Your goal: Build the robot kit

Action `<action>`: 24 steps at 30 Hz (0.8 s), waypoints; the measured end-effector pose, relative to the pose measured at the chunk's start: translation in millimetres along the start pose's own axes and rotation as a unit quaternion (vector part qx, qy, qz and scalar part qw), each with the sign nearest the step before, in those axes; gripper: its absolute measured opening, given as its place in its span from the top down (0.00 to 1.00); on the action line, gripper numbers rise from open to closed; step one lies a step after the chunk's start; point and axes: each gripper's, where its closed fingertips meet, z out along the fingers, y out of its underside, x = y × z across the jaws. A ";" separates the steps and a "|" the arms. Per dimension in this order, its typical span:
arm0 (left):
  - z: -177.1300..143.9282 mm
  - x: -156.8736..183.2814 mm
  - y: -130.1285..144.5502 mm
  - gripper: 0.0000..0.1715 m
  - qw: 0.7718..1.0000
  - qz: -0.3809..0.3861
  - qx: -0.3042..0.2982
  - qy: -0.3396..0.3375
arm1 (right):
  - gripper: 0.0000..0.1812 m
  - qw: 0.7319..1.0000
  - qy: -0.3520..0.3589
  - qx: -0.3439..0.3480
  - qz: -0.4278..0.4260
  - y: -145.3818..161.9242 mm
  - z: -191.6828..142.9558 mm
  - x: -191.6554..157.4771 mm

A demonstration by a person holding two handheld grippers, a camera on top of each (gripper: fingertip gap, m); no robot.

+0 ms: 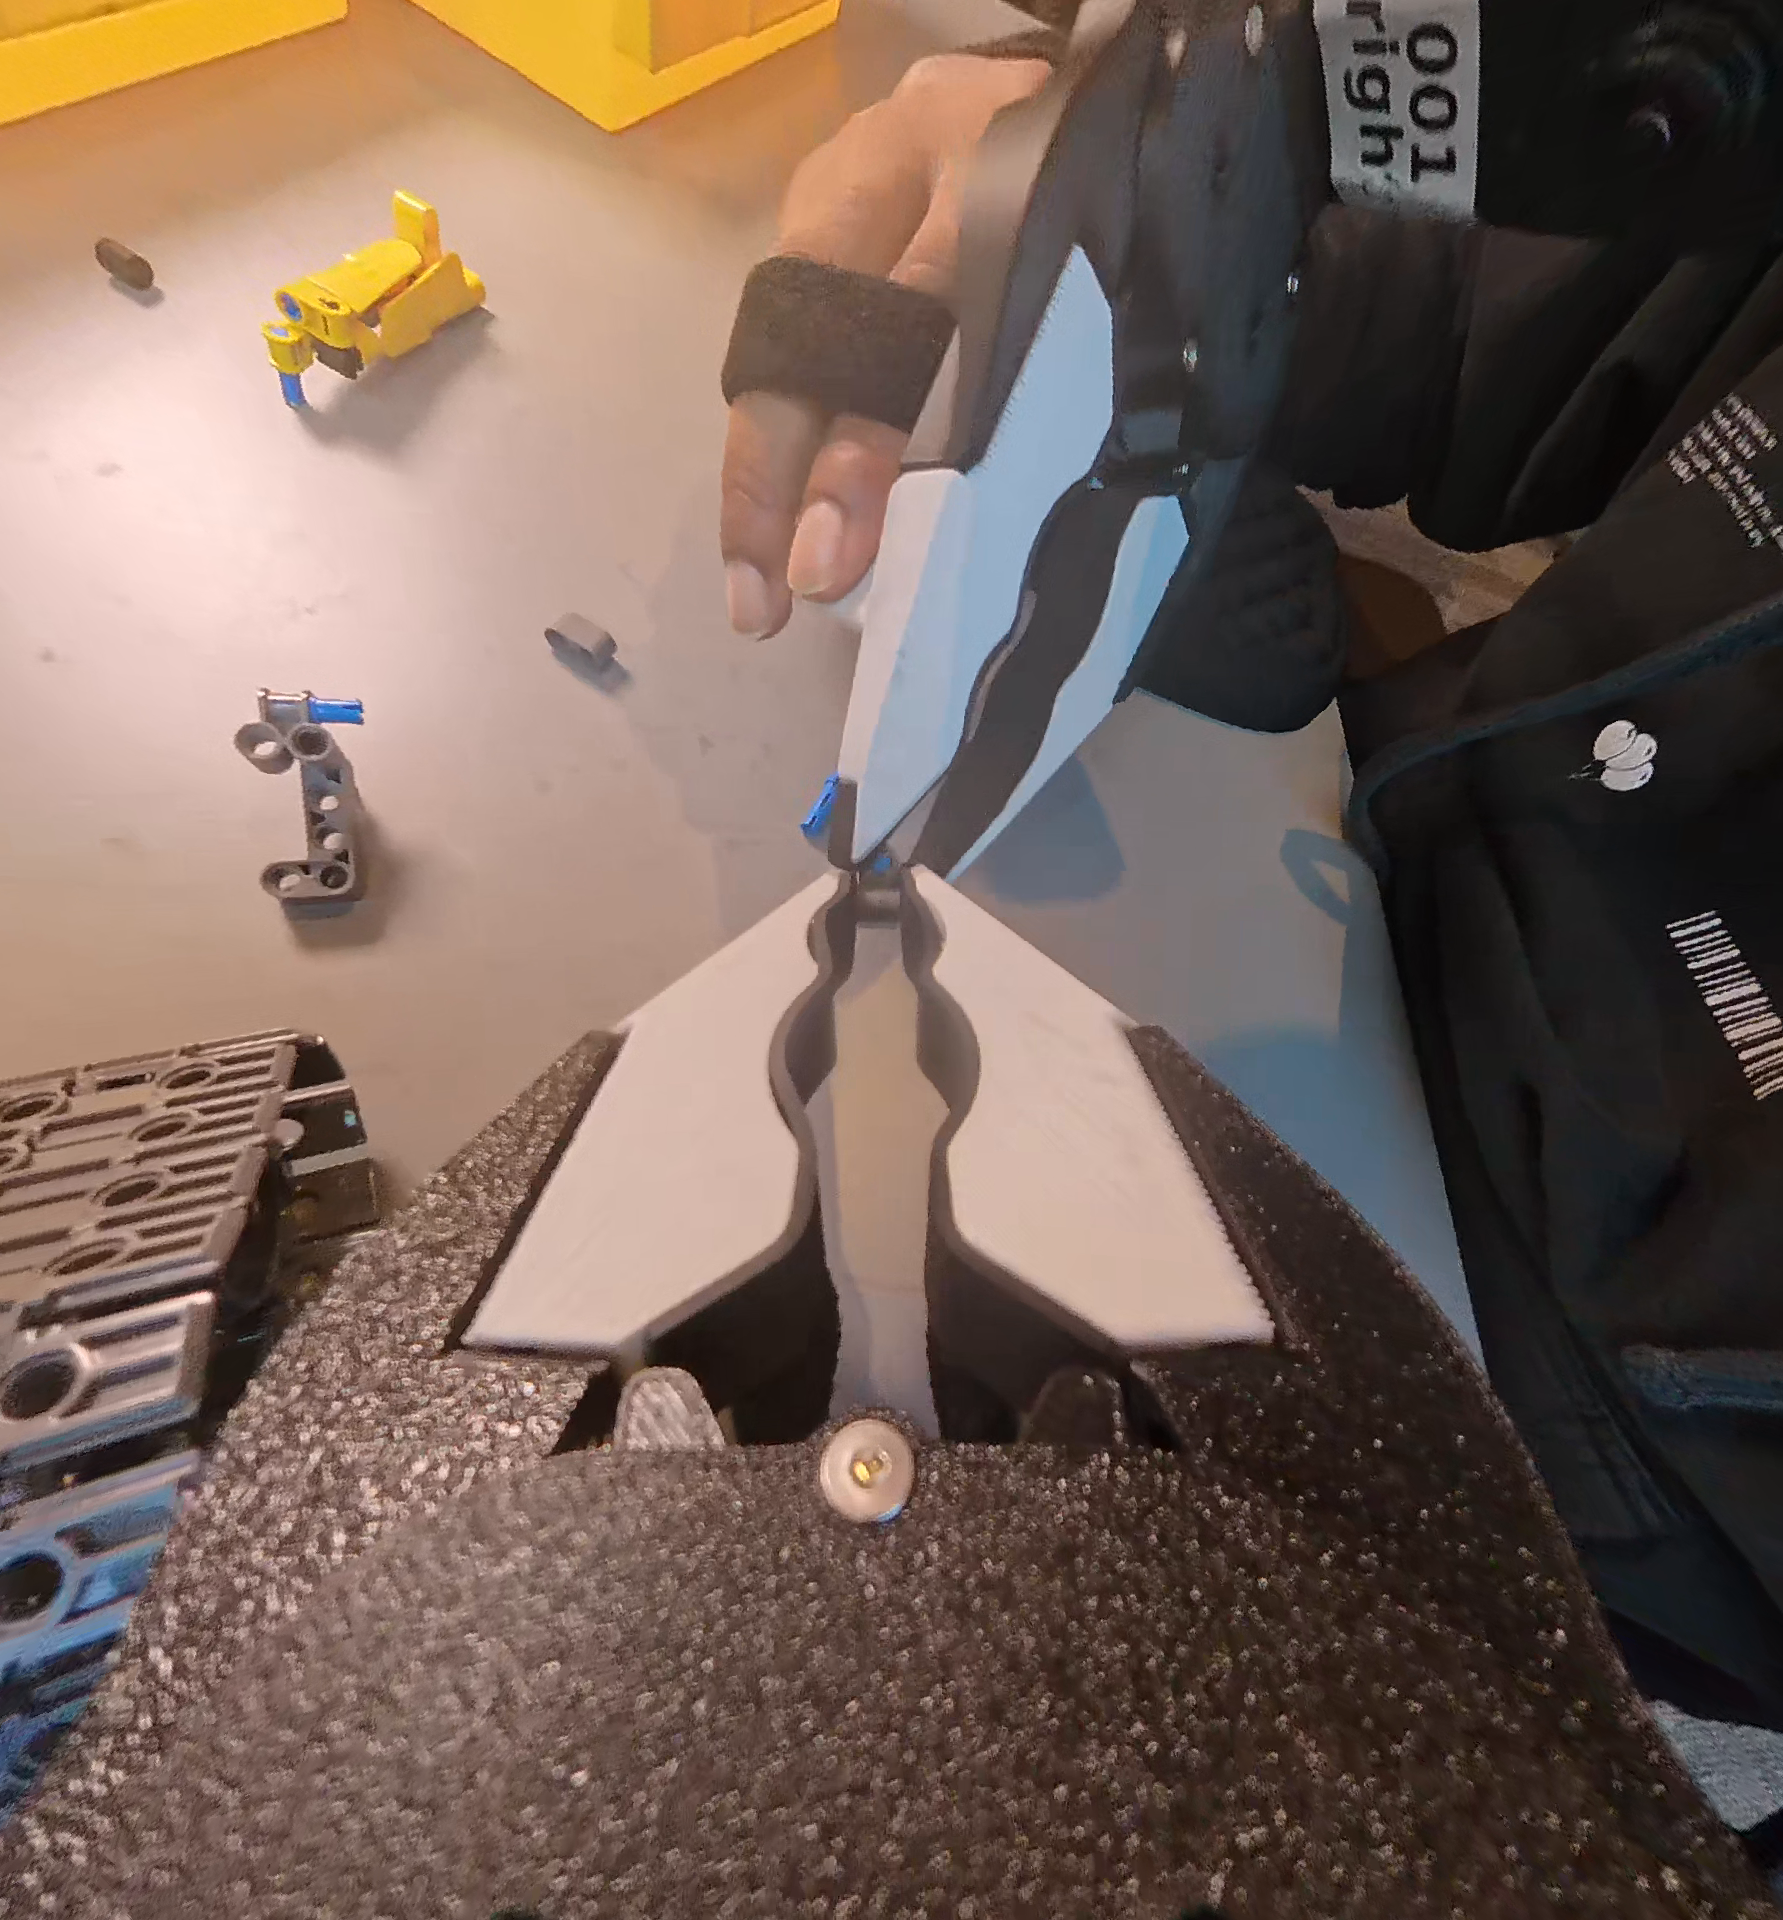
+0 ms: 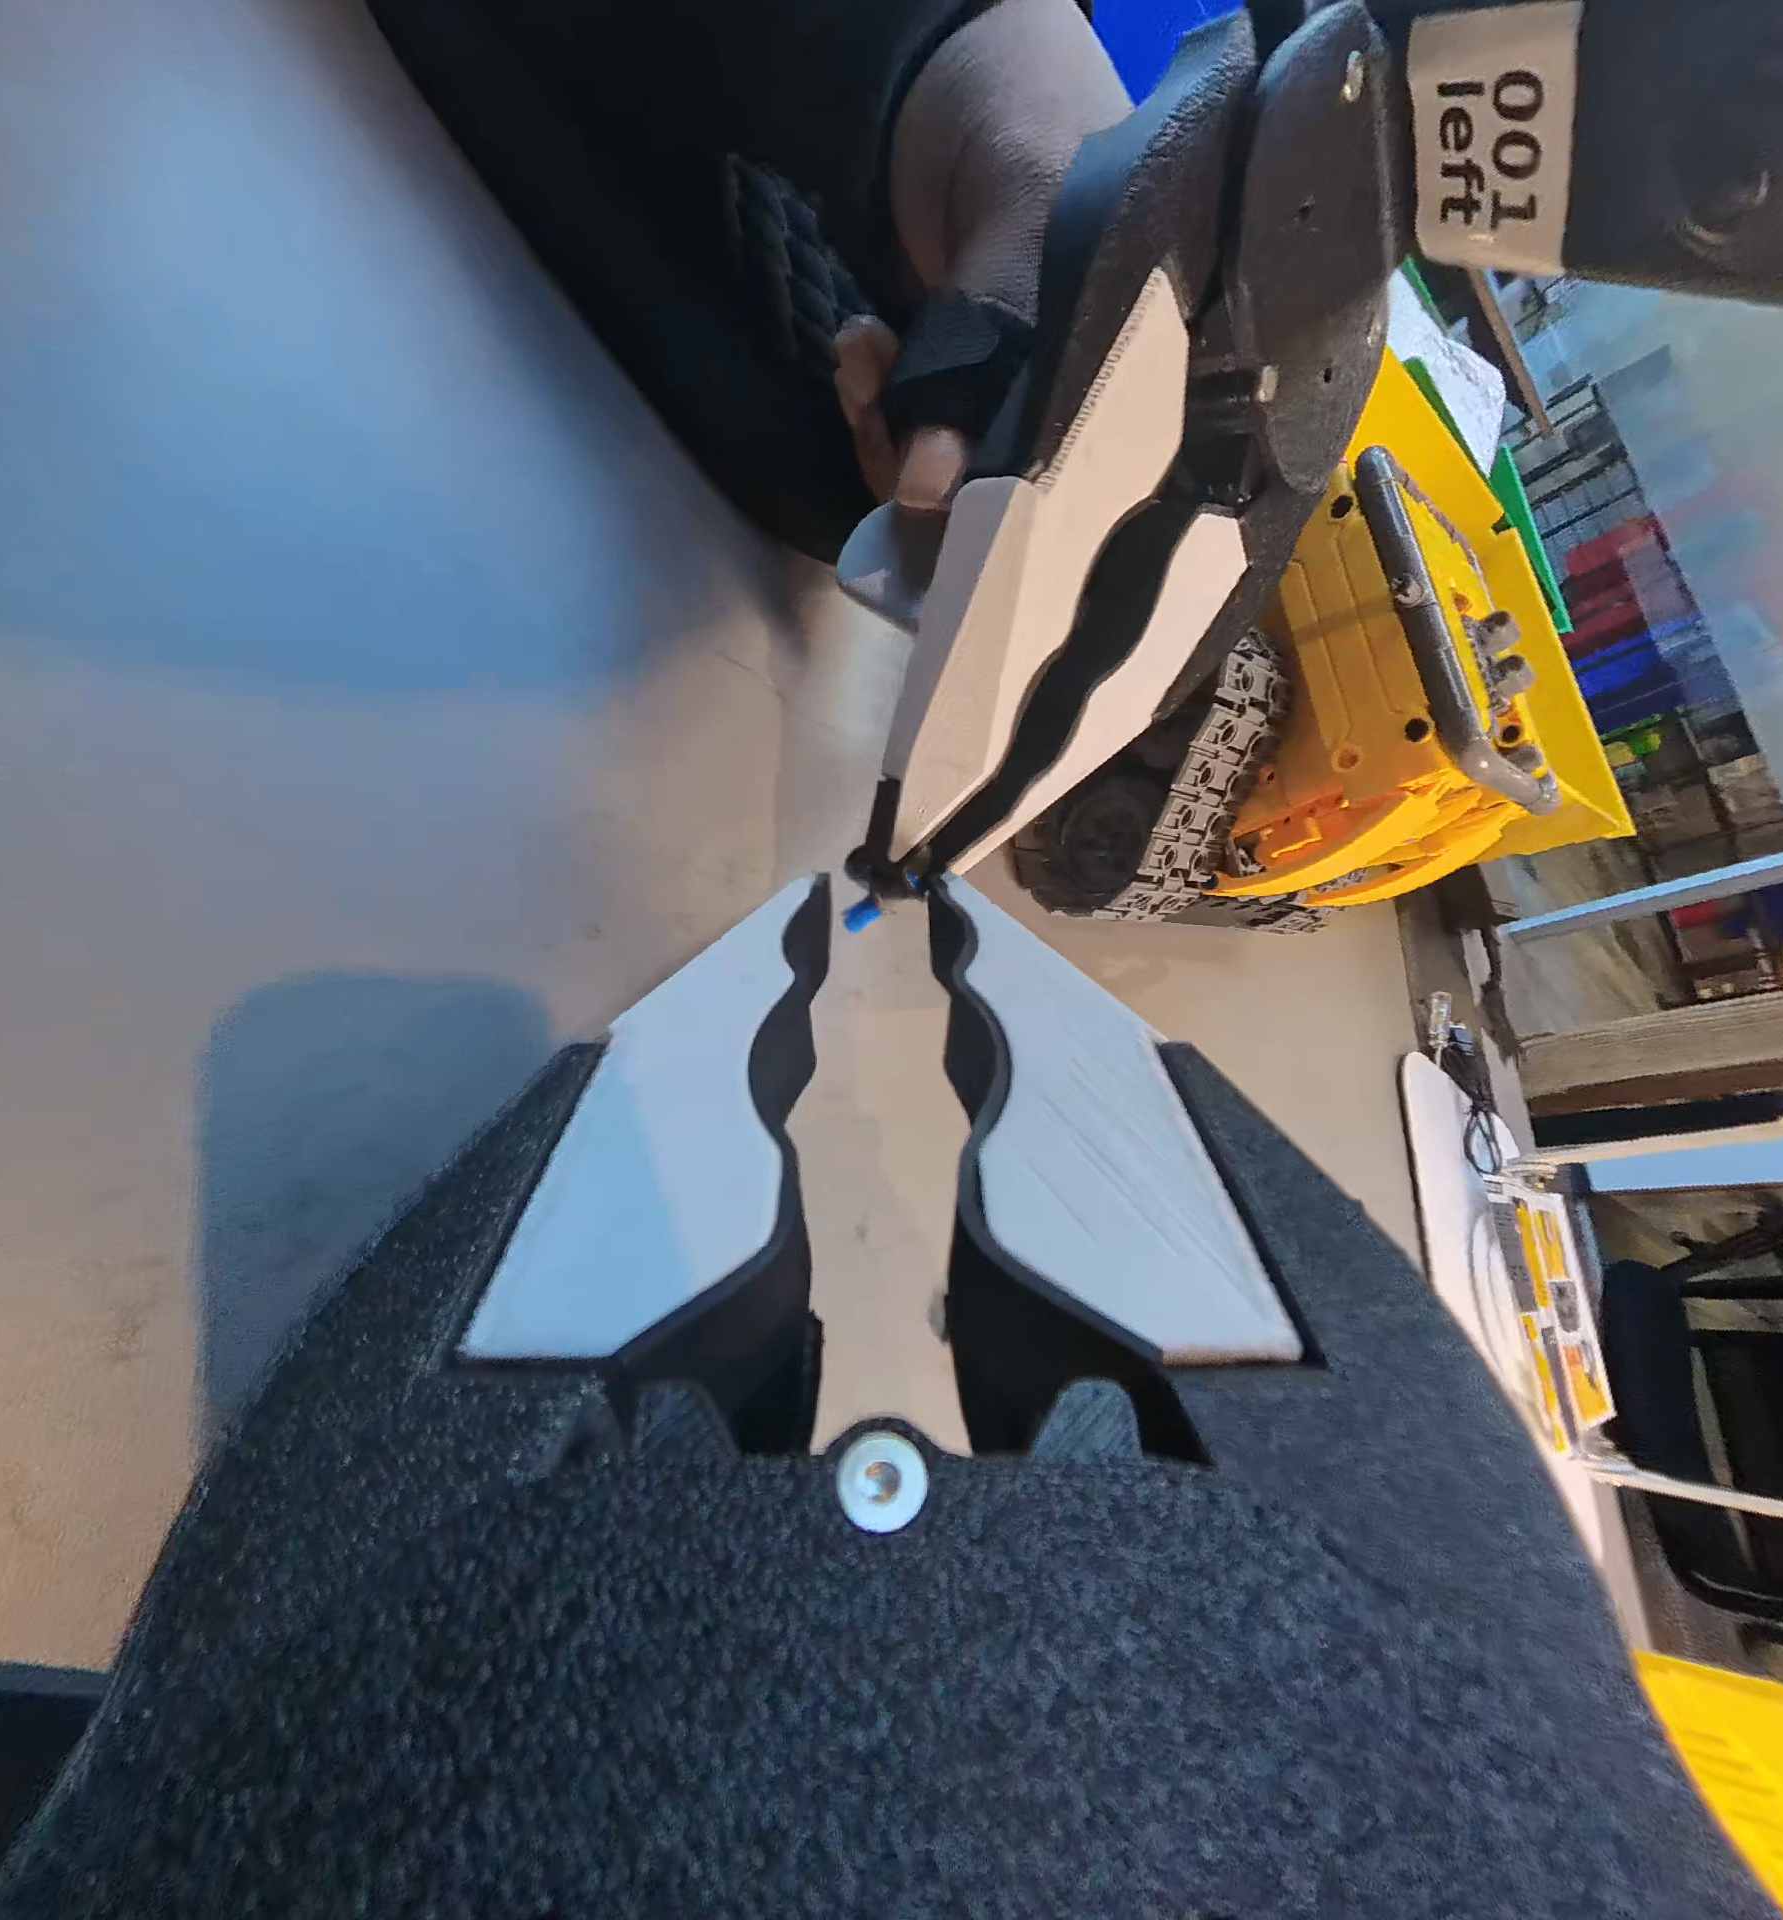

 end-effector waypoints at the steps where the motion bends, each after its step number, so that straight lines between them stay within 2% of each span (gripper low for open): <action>1: -1.1 -0.3 -0.9 0.96 1.000 -0.009 0.004 0.004 | 0.89 1.000 0.004 -0.001 -0.007 -0.1 0.2 0.2; 7: -3.5 2.6 -4.3 0.96 0.998 -0.051 0.021 0.033 | 0.90 0.999 0.024 -0.005 -0.028 -1.0 -0.2 4.4; 12: -4.4 3.9 -5.7 0.96 0.996 -0.069 0.028 0.048 | 0.91 1.000 0.015 0.001 -0.002 -2.5 -1.0 4.8; 20: -1.6 -3.5 -2.2 0.95 0.998 -0.060 0.014 0.011 | 0.91 0.994 -0.043 -0.017 0.095 7.5 0.8 -3.4; 24: -4.9 -11.2 -6.0 0.89 0.998 -0.053 0.025 -0.019 | 0.91 0.981 -0.092 -0.048 0.166 14.0 2.5 -13.7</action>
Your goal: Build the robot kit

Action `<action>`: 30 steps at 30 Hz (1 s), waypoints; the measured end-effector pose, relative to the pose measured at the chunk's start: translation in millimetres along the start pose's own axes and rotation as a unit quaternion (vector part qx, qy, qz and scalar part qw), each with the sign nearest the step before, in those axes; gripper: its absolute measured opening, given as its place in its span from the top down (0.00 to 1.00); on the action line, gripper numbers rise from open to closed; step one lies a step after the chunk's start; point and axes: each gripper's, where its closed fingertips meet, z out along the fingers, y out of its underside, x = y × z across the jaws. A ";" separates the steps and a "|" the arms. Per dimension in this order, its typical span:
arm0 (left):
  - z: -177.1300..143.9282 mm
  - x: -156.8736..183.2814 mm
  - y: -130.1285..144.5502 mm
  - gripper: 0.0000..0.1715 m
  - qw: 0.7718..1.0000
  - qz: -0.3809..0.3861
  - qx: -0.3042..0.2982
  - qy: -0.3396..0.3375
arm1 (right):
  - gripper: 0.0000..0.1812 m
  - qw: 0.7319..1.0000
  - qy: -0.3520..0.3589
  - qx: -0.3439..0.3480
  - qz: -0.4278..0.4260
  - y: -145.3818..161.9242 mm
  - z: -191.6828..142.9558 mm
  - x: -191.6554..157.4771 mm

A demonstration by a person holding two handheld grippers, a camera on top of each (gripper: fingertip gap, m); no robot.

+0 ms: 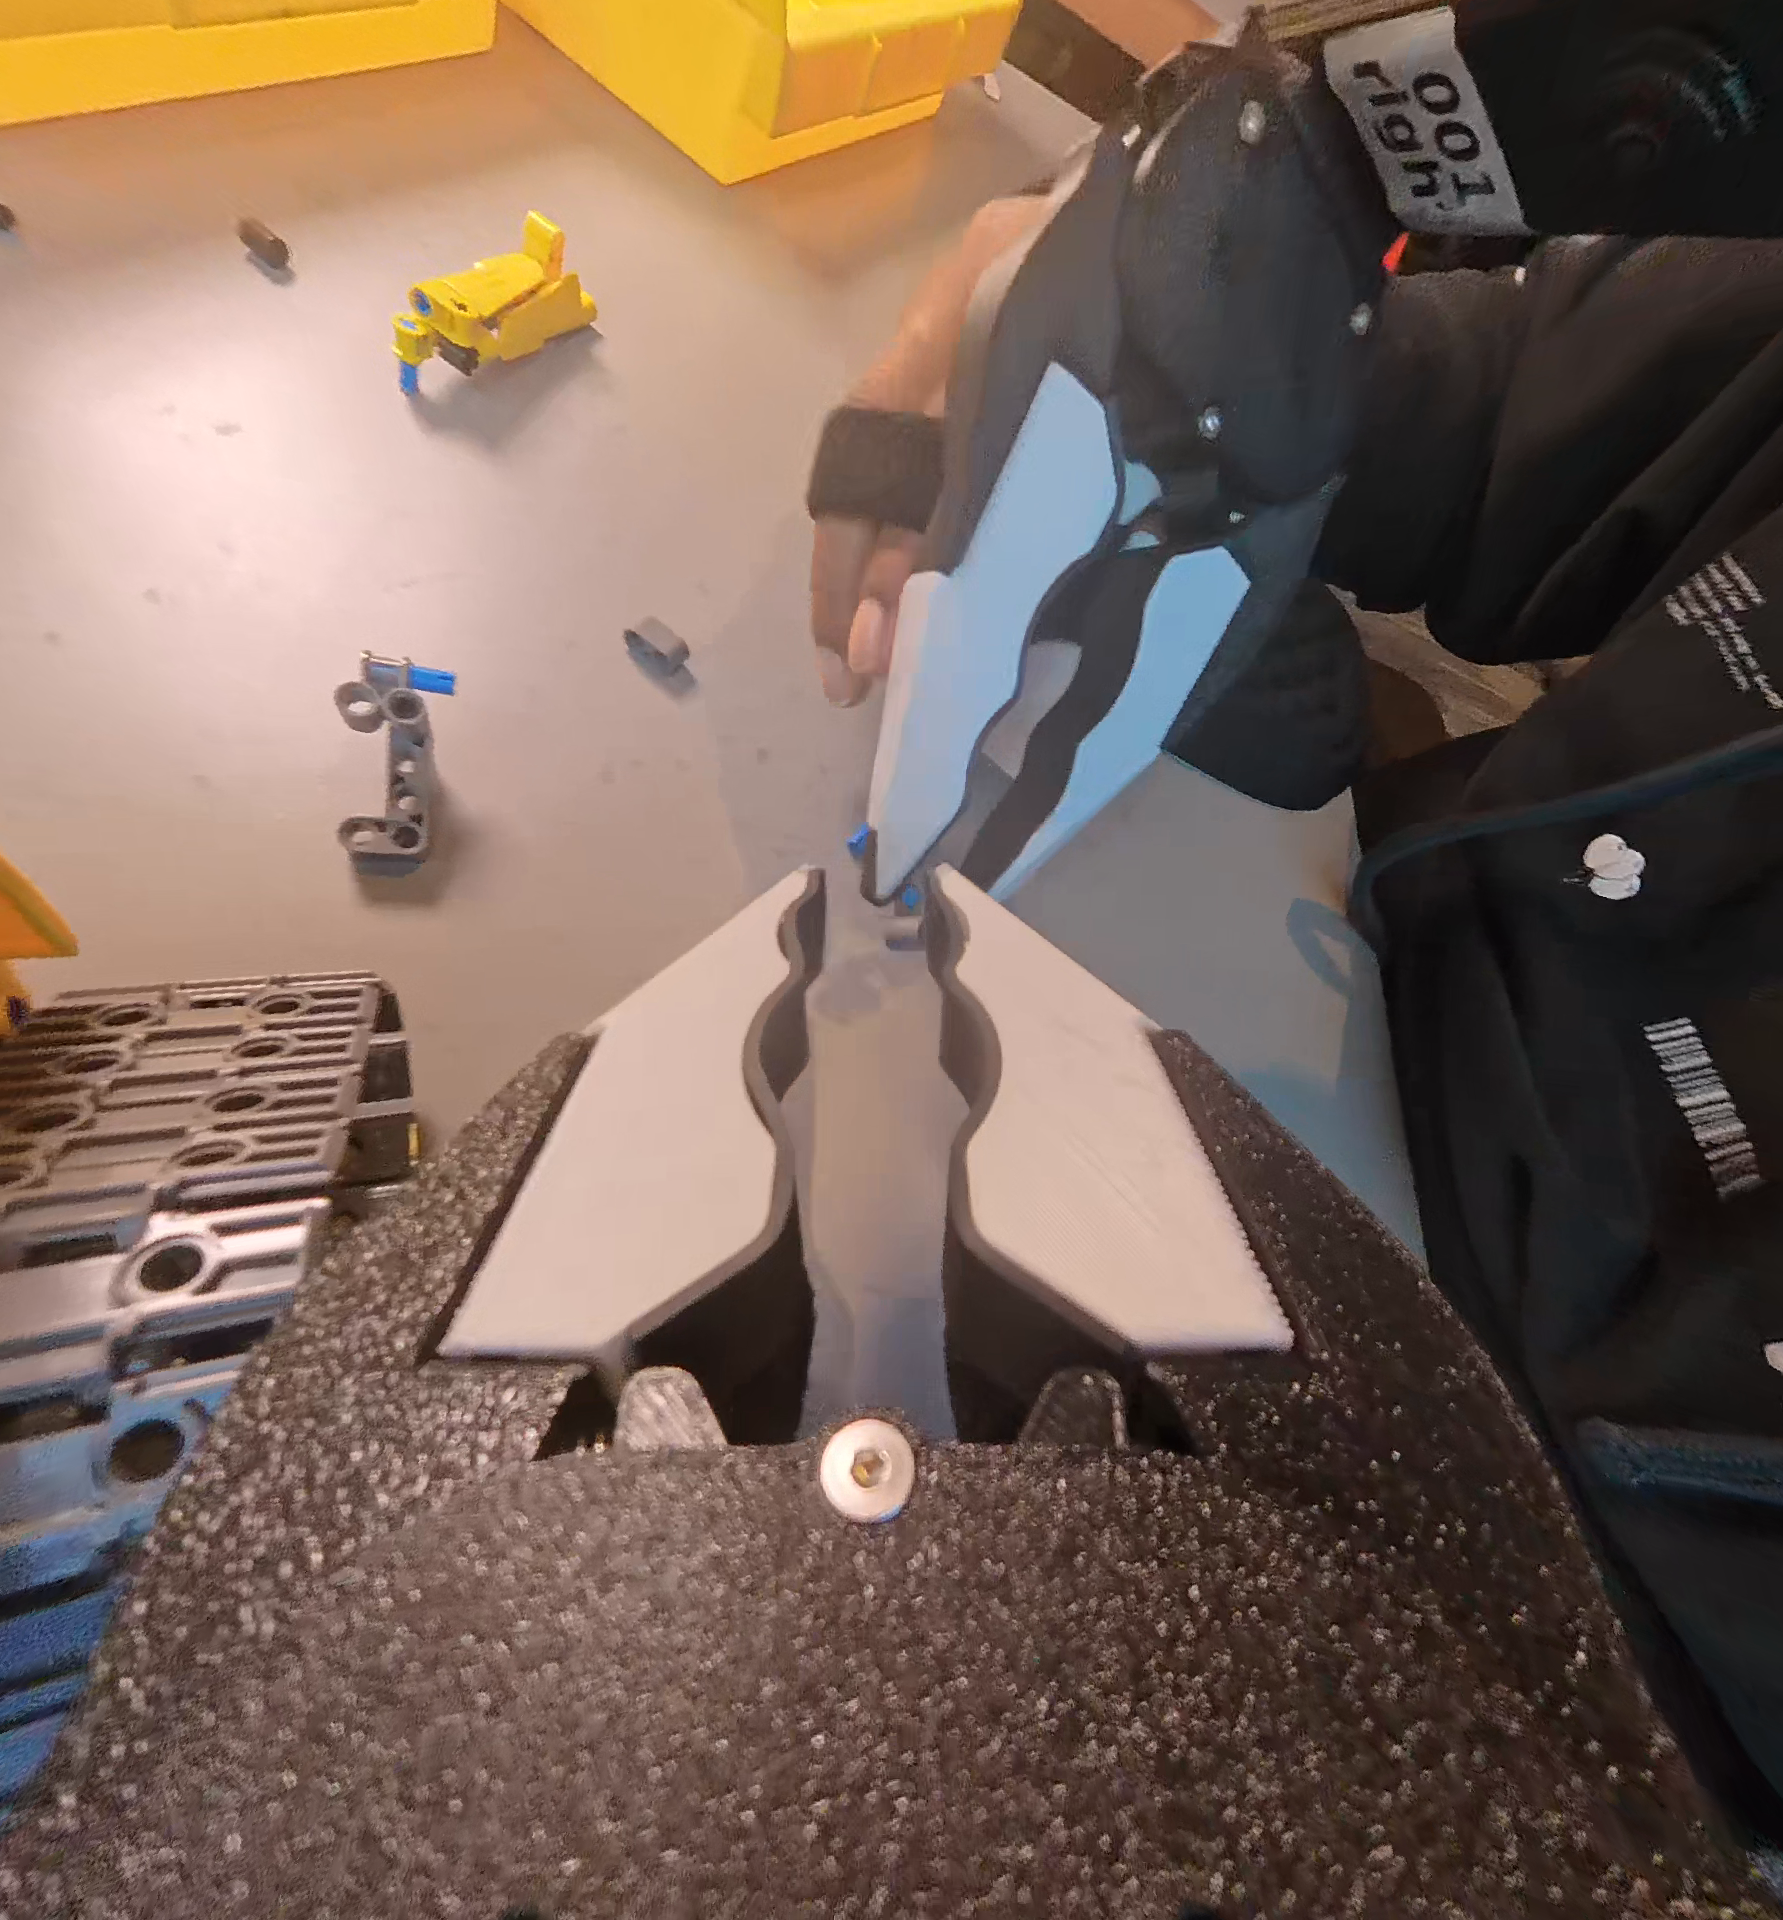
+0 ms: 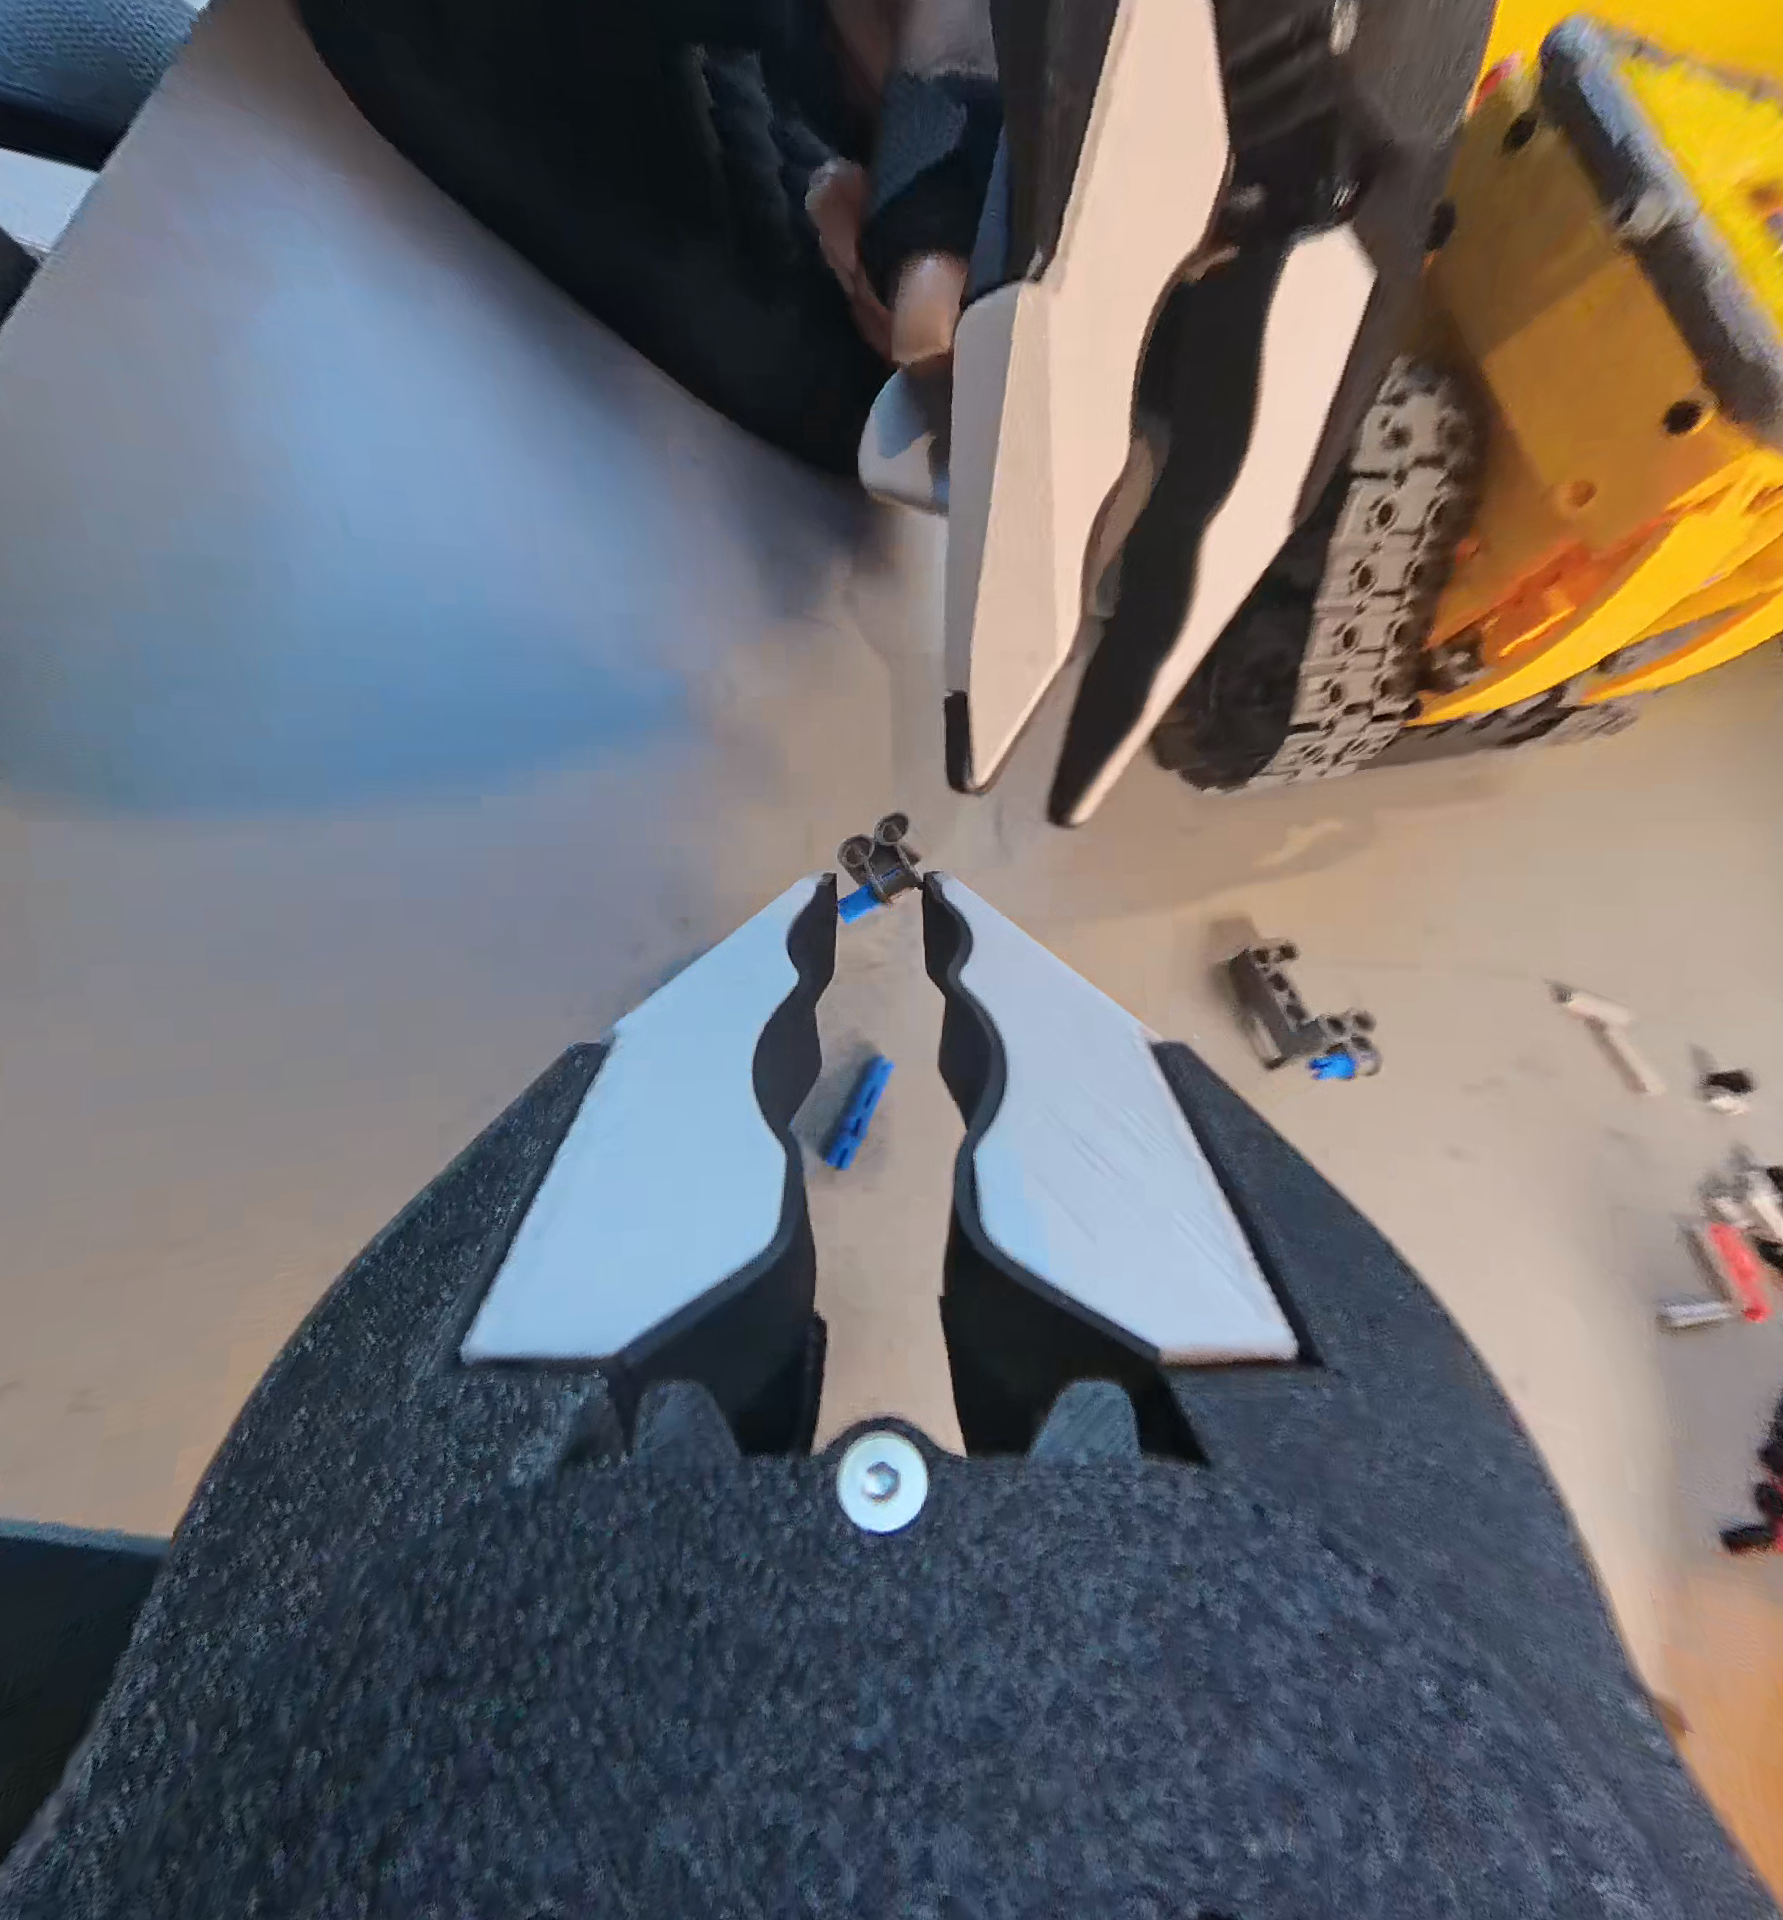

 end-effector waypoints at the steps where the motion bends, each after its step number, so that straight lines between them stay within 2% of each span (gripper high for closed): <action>1: -0.8 -3.9 -1.4 0.86 1.000 0.000 0.003 -0.013 | 0.91 1.000 -0.008 -0.009 0.011 2.3 1.0 -1.5; 7: -1.0 -8.1 -1.6 0.83 0.999 0.026 -0.001 -0.042 | 0.91 0.996 -0.035 -0.066 0.038 19.1 8.1 -6.0; 17: 4.6 -6.8 9.1 0.84 0.997 0.050 -0.037 -0.049 | 0.89 0.994 -0.058 -0.060 0.072 20.2 8.2 -4.0; 22: 9.2 -4.1 16.7 0.85 0.995 0.069 -0.060 -0.049 | 0.87 0.994 -0.067 -0.044 0.077 20.0 -12.2 2.1; 25: 13.5 -4.9 23.1 0.85 0.992 0.082 -0.081 -0.057 | 0.87 0.990 -0.075 -0.075 0.091 38.0 -25.9 3.5; 30: 17.3 -6.5 28.8 0.86 0.989 0.092 -0.099 -0.064 | 0.90 0.986 -0.098 -0.093 0.096 46.0 -23.4 -7.9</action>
